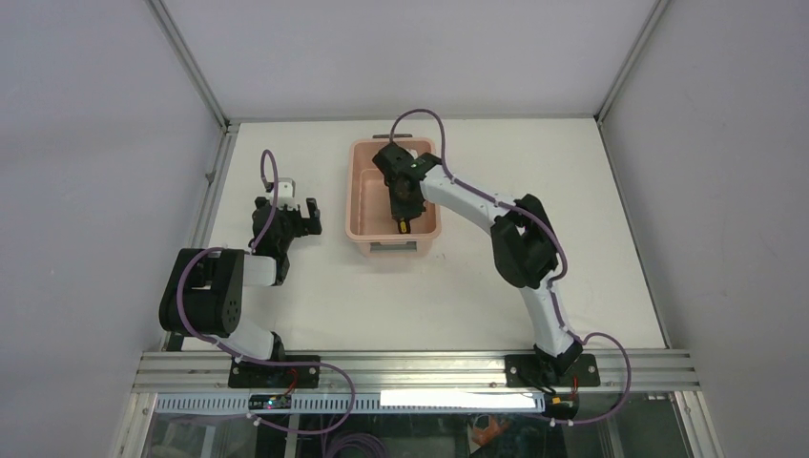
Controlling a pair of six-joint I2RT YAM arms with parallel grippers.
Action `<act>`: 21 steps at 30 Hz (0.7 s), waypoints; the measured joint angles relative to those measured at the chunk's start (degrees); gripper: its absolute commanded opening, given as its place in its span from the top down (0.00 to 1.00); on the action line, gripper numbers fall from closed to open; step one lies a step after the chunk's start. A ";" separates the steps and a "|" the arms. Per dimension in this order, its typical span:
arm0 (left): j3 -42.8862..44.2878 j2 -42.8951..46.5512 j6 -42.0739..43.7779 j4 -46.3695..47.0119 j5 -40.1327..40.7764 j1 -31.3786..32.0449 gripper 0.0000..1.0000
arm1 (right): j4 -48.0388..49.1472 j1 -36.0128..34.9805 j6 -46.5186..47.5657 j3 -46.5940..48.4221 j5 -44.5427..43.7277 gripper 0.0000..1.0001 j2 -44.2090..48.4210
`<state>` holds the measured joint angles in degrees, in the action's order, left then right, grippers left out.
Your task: Put the screwdriver in the bin
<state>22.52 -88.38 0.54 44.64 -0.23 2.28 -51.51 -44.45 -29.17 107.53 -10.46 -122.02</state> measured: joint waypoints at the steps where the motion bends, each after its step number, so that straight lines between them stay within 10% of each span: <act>1: 0.00 0.00 0.00 0.00 0.00 0.00 0.01 | 0.52 -0.02 -0.52 -0.44 -0.33 0.83 -0.83; 11: 0.00 0.00 0.00 0.00 -0.09 0.00 0.01 | 3.85 0.00 -1.20 0.57 -4.35 0.20 -4.24; 21: 0.00 0.00 -0.02 0.00 -0.09 0.00 0.01 | 1.75 5.05 6.62 3.48 -2.43 0.01 10.64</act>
<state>22.52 -88.38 0.51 44.64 -0.32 2.28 -49.76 -39.40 -22.55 111.00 -12.88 -111.37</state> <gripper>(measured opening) 0.992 0.953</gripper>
